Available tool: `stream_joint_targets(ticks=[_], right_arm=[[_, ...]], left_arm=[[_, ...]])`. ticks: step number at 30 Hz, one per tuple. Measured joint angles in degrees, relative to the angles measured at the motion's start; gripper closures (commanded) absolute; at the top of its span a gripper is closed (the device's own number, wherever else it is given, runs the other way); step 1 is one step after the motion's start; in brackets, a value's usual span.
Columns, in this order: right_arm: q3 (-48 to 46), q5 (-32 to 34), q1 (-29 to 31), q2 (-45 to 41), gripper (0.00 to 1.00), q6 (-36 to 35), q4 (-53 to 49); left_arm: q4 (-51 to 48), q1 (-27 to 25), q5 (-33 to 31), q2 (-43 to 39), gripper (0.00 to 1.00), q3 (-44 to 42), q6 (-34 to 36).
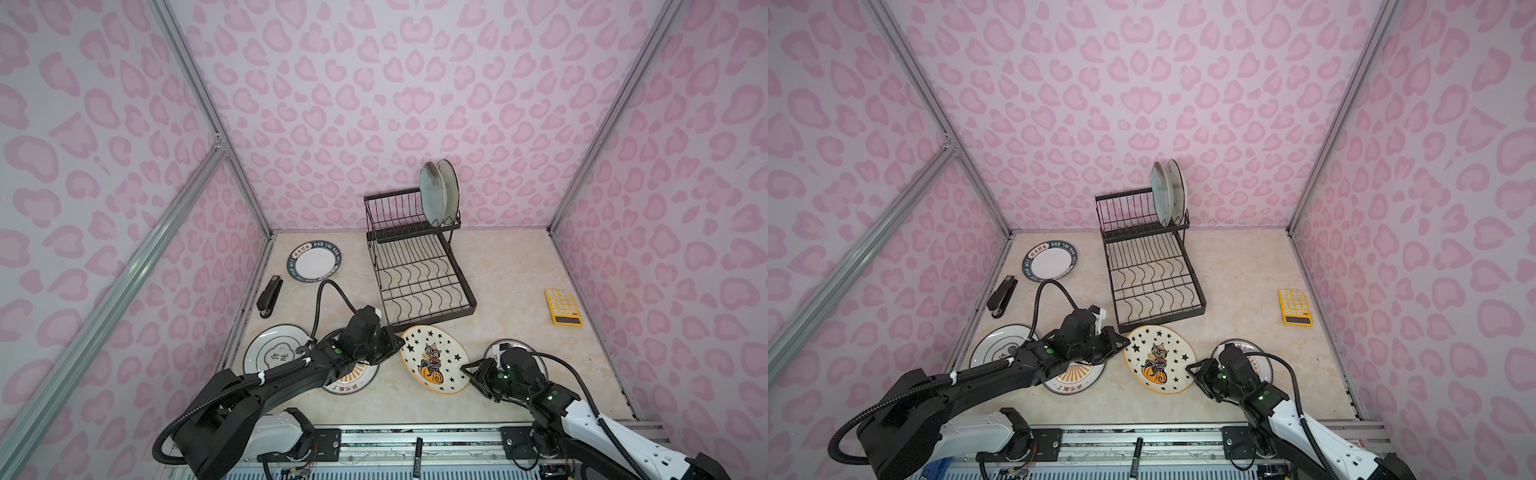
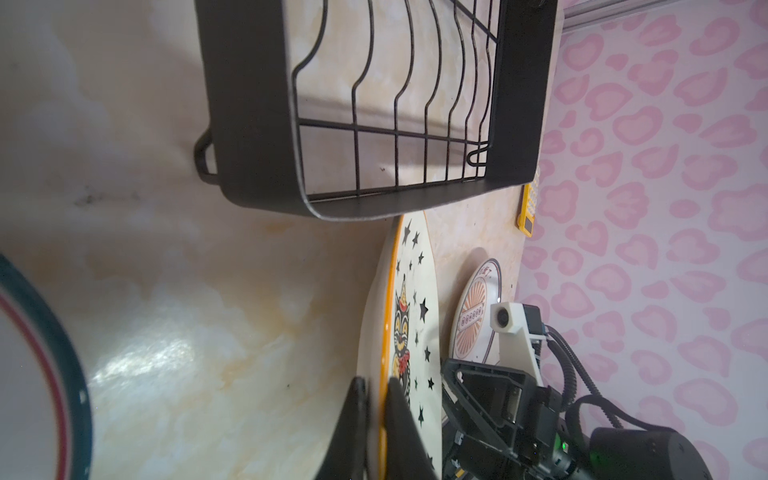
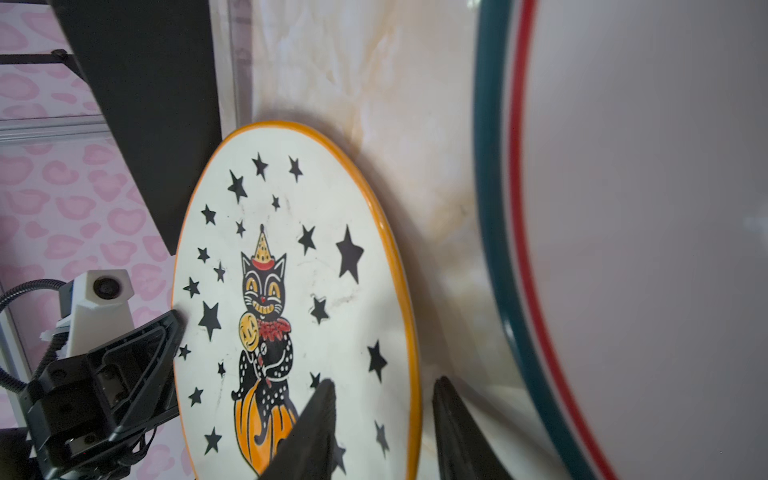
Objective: Load the plates into the dish rack
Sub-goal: 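Close the right gripper on the cat plate's rim opposite the left gripper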
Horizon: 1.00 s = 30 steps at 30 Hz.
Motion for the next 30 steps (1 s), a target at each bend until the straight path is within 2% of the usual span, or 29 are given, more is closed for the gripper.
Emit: stream_joint_targets(ticks=[12,20,30], right_arm=[[1.38,1.38,0.17,6.08,1.0,0.57,3.43],[3.19,3.08,0.17,3.98,1.0,-0.59,-0.76],[5.29,5.88,0.13,-2.67,1.0,-2.51,-9.92]], left_arm=[[-1.05,0.35,-0.74,0.22,0.96,-0.42,-0.09],[0.61,0.33,-0.81,1.42,0.96,-0.46,0.33],[3.65,-0.76,0.26,3.61,0.96,0.66,1.57]])
